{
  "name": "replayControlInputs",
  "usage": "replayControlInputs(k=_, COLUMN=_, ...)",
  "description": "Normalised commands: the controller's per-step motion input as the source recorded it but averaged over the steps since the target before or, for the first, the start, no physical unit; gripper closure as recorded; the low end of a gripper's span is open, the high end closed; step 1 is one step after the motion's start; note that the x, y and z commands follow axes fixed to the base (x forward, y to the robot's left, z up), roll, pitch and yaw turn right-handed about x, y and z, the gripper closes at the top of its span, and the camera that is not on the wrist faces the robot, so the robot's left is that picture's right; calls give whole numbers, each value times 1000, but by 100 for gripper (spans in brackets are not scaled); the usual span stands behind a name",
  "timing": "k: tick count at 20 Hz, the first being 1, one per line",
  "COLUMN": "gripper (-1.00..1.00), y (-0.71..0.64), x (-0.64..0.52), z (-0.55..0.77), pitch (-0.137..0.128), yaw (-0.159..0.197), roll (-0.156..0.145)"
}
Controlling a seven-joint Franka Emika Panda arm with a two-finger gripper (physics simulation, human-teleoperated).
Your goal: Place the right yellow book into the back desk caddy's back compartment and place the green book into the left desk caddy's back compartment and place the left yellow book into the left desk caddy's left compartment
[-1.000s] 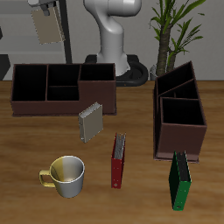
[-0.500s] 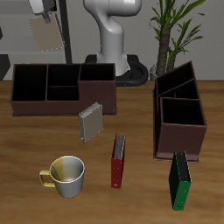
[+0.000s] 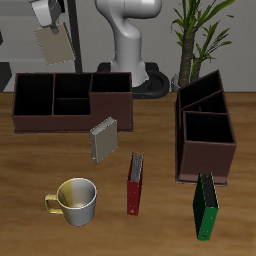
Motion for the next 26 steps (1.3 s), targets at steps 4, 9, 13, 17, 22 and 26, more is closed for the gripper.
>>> replayControlInputs(k=4, gripper=100, y=-17, x=-13, z=-98, pitch=11, yaw=-3, roll=8)
replayControlInputs(k=9, gripper=100, y=-186, x=63, z=-2, pitch=-22, yaw=20, roll=-39)
replayControlInputs(k=13, gripper=100, y=12, x=60, z=-105, pitch=-1, yaw=11, roll=20)
replayControlInputs(k=17, gripper=100, y=323, x=49, z=-153, pitch=30, yaw=22, roll=68)
replayControlInputs(k=22, gripper=100, y=151, x=30, z=-43, pitch=15, yaw=15, roll=28)
replayControlInputs(k=26, gripper=100, y=102, x=-16, z=-95, pitch=25, yaw=15, roll=17)
